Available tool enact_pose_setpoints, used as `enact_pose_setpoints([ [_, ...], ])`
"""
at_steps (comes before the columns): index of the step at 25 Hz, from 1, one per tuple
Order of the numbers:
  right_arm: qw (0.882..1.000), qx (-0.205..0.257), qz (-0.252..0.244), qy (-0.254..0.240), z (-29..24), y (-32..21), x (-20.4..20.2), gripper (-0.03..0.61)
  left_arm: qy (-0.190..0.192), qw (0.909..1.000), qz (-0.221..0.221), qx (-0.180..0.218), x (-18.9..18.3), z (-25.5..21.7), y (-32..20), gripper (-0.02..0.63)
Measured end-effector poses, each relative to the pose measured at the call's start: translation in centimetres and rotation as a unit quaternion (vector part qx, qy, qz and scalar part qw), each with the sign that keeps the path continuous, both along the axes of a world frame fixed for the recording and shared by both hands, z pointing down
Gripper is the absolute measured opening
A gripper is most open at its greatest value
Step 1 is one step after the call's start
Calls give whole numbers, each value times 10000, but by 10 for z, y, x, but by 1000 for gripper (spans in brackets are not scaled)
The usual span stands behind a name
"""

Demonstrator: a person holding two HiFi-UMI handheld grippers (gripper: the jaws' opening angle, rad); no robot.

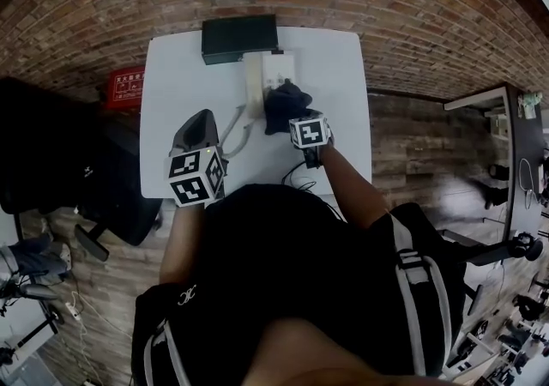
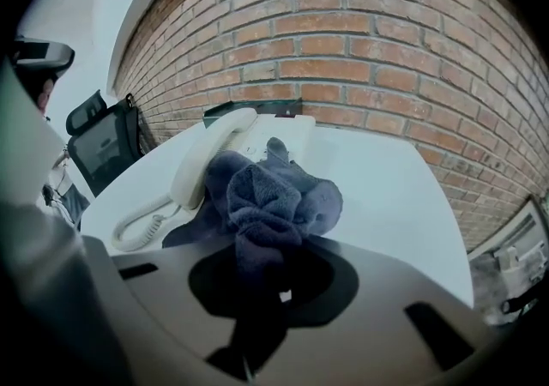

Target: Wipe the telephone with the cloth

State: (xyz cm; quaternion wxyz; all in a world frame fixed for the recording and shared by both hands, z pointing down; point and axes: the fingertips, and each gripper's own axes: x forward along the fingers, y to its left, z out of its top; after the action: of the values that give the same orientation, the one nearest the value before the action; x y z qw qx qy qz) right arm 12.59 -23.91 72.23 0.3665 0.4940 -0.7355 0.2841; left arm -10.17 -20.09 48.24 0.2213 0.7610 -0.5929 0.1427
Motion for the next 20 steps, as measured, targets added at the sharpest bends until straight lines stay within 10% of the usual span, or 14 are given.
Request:
enact_pose_setpoints([
  [9,9995,165,85,-264,-3,20,-5,37,21,9999,54,119,3,-8,-1,-3],
  [20,9555,2773,123,-998,-183,-34,-31,32,144,9988,-208,419,-13,-20,-2,-3],
])
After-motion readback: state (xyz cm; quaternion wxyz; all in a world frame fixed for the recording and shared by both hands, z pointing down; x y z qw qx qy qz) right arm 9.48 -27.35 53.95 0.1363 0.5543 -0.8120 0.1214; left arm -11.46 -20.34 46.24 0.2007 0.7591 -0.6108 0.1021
